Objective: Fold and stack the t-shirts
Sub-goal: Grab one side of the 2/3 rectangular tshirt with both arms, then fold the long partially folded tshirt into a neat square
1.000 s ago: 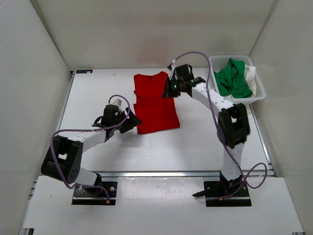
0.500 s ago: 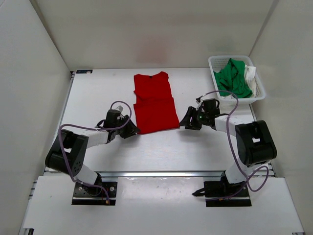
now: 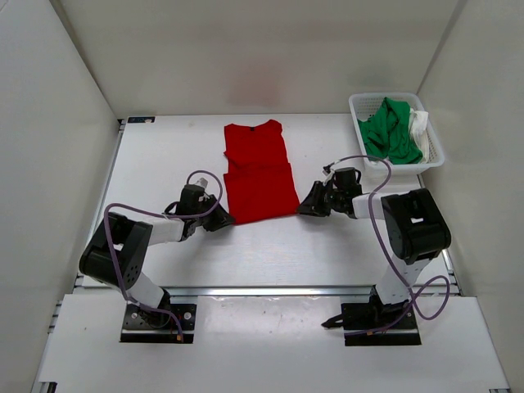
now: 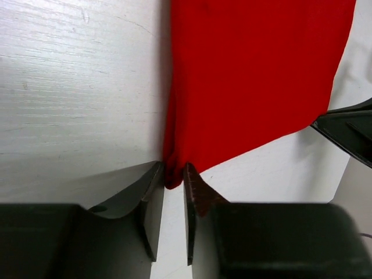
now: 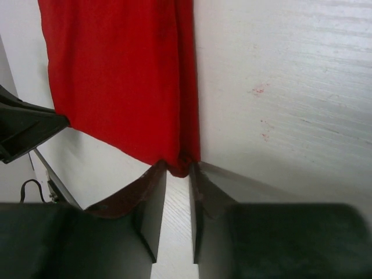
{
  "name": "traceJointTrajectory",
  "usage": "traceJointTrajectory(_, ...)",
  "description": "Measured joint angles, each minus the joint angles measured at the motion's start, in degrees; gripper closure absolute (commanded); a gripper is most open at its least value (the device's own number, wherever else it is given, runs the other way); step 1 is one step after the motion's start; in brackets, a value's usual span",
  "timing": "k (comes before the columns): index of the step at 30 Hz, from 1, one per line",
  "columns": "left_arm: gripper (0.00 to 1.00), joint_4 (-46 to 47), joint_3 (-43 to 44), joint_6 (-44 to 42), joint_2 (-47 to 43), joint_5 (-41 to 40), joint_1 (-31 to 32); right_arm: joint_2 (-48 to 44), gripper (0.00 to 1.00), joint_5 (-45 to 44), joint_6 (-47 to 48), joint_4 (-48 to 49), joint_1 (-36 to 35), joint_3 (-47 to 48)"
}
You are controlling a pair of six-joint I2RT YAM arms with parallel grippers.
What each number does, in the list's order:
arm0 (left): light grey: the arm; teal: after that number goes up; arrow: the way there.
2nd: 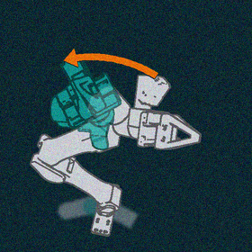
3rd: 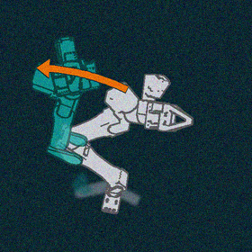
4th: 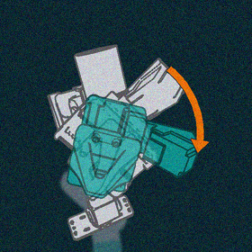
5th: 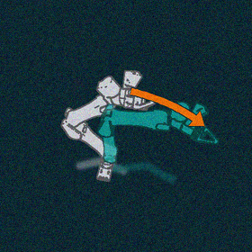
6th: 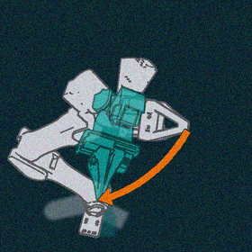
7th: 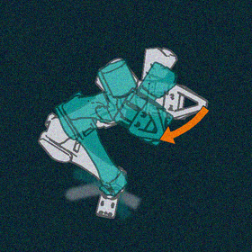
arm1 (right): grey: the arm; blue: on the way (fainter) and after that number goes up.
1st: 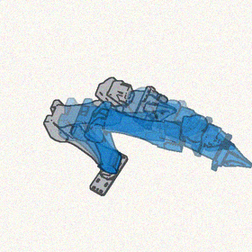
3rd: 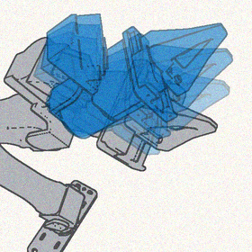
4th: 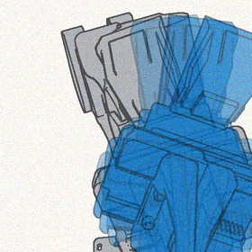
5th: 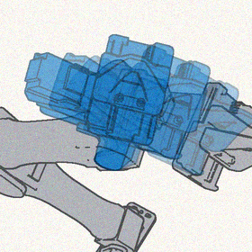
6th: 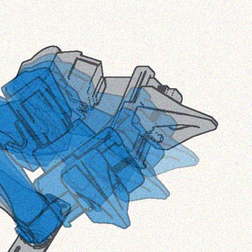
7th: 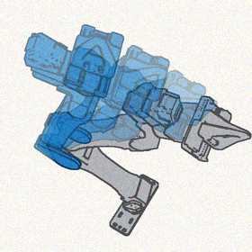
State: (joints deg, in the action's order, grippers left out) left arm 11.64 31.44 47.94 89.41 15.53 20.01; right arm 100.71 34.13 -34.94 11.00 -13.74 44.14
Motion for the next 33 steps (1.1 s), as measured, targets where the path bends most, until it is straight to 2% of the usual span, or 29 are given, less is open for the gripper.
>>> traceJointTrajectory(4, 0.86, -0.1, 0.0, 0.1, 0.1, -0.1, 0.0, 0.9, 0.99, 0.2, 0.1, 0.8, -0.1, 0.0)
traceJointTrajectory(10, 1.0, -0.3, 0.0, -0.3, -0.1, -1.0, 0.9, 0.8, 1.0, -0.1, -0.1, 1.9, -0.9, -0.6)
traceJointTrajectory(15, 1.0, -1.4, -0.3, -0.9, -1.3, -1.3, 0.8, -2.0, 1.0, -1.3, -0.1, 1.8, -2.3, -3.0)
traceJointTrajectory(17, 1.0, -3.8, -1.4, -3.0, -4.9, -1.1, 1.0, -7.1, 1.0, -2.8, -0.2, 1.6, -4.9, -6.8)
traceJointTrajectory(22, 1.0, -18.5, -8.6, -7.8, -24.4, -0.1, 2.1, -21.6, 1.0, -5.1, -1.8, -2.6, -12.4, -18.2)
traceJointTrajectory(26, 1.0, -30.6, -10.0, -9.3, -38.9, 0.2, 3.0, -33.9, 1.0, -5.7, -4.1, -9.3, -17.5, -24.5)
traceJointTrajectory(30, 1.0, -37.4, -8.7, -8.1, -45.1, 2.1, 5.0, -41.6, 1.0, -6.7, -5.2, -16.6, -19.3, -23.0)
traceJointTrajectory(33, 1.0, -39.8, -3.1, -7.8, -40.9, 3.4, 3.7, -40.8, 1.0, -6.5, -3.7, -21.7, -16.3, -15.7)
